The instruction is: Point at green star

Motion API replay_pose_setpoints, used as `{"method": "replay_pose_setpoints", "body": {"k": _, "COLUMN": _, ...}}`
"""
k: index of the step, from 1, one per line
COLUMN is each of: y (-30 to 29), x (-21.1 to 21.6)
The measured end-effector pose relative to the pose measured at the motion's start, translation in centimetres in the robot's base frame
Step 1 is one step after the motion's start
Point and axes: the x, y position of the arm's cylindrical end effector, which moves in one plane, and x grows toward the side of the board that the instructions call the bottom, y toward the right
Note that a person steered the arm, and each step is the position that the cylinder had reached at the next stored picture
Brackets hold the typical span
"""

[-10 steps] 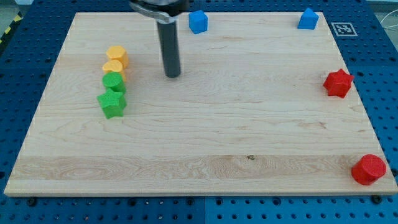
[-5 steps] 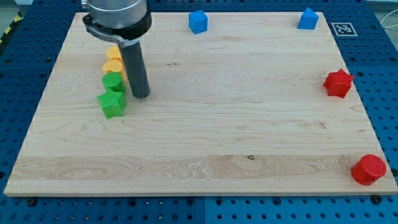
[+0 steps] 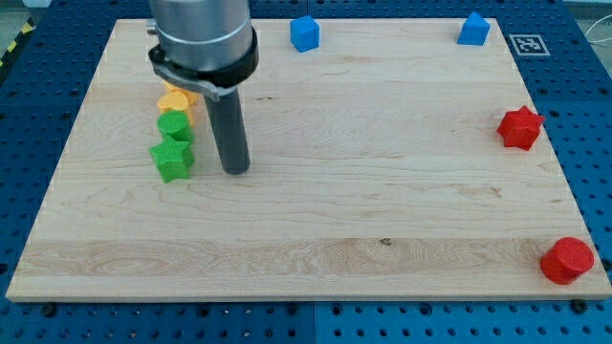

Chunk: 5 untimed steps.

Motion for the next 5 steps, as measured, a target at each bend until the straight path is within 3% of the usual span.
{"method": "replay_pose_setpoints", "body": {"k": 5, "y": -4.7, "x": 1.7}}
